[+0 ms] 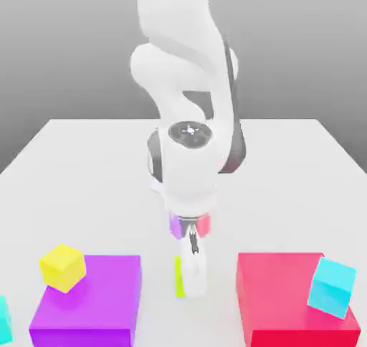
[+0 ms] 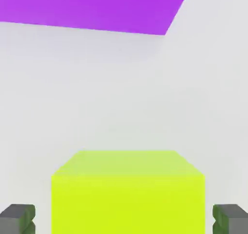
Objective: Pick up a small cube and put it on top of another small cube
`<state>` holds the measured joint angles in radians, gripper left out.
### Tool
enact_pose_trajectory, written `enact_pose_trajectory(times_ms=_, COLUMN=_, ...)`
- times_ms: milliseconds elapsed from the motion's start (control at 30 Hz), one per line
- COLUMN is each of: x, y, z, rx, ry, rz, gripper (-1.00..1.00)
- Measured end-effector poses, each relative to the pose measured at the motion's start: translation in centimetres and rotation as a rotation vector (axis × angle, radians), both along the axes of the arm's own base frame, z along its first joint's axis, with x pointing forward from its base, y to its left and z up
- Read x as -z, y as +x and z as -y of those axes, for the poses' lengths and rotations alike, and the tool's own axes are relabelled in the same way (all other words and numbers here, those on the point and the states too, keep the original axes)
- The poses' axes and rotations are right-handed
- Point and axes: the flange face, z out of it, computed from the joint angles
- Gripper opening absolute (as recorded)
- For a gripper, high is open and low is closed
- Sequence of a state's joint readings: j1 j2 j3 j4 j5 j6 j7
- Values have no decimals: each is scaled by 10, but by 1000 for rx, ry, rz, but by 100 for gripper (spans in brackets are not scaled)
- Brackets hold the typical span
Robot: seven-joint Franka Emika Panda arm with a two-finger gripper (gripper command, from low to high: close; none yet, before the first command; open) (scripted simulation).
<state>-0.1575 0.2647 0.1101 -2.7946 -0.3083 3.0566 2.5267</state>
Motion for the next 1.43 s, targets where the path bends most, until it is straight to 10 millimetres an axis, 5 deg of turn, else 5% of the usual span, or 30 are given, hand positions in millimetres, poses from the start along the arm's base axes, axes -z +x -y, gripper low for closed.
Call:
enact_pose_trajectory(times_ms=133, x=1, y=0, z=0, rx=-1, ry=-1, rz=1, gripper=-100)
enact_pose_trajectory(times_ms=467, x=-59, y=0, z=-1, rx=-4, ry=-2, rz=1, gripper=-100)
enact_pose_trajectory(times_ms=633, x=-110, y=54, z=1, rx=-45, ry=39, rz=121, gripper=-100)
enact_pose_trajectory(times_ms=733, x=-122, y=87, z=36, rx=-47, ry=55, rz=129, gripper=-100)
enact_pose_trajectory(times_ms=900, x=-129, y=119, z=149, rx=12, ry=51, rz=108, gripper=-100)
enact_pose_trajectory(times_ms=1133, x=-131, y=120, z=304, rx=43, ry=8, rz=41, gripper=-100)
enact_pose_trajectory(times_ms=1267, x=-78, y=109, z=326, rx=60, ry=-2, rz=2, gripper=-100)
enact_pose_trajectory(times_ms=1300, x=-64, y=108, z=327, rx=61, ry=-3, rz=0, gripper=100)
enact_pose_trajectory(times_ms=1433, x=-64, y=108, z=327, rx=61, ry=-3, rz=0, gripper=100)
